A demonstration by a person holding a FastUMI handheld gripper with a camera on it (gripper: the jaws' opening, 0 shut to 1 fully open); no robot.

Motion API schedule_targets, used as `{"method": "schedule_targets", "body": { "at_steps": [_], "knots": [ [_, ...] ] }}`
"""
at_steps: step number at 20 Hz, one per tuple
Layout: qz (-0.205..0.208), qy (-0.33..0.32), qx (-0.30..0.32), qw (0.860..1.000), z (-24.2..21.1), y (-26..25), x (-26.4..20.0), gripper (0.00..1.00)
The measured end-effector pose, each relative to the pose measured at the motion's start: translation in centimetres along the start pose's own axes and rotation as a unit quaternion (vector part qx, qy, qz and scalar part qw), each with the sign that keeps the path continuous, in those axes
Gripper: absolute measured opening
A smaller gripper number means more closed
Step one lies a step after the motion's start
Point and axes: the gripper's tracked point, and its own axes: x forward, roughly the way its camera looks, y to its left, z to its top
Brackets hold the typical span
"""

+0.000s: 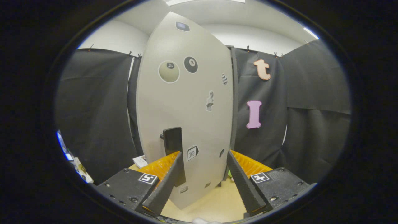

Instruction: Open the shoe cabinet door, grab the shoes and put them into the shoe cabinet, then close the shoe cabinet door.

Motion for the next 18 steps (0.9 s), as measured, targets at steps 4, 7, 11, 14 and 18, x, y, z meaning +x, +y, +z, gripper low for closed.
{"method": "schedule_targets", "body": {
  "at_steps": [4,7,11,14,18],
  "knots": [
    [0.017,0.02,0.005,1.0,-0.7,3.5,2.7,0.95],
    [0.02,0.012,0.008,1.0,-0.7,5.2,2.7,0.96],
    [0.022,0.01,0.003,1.0,-0.7,6.0,2.0,0.97],
    [0.016,0.001,0.002,1.0,-0.1,5.7,0.4,0.97],
    [0.007,-0.009,0.004,1.0,0.4,5.4,-2.2,0.97]
  ]
}}
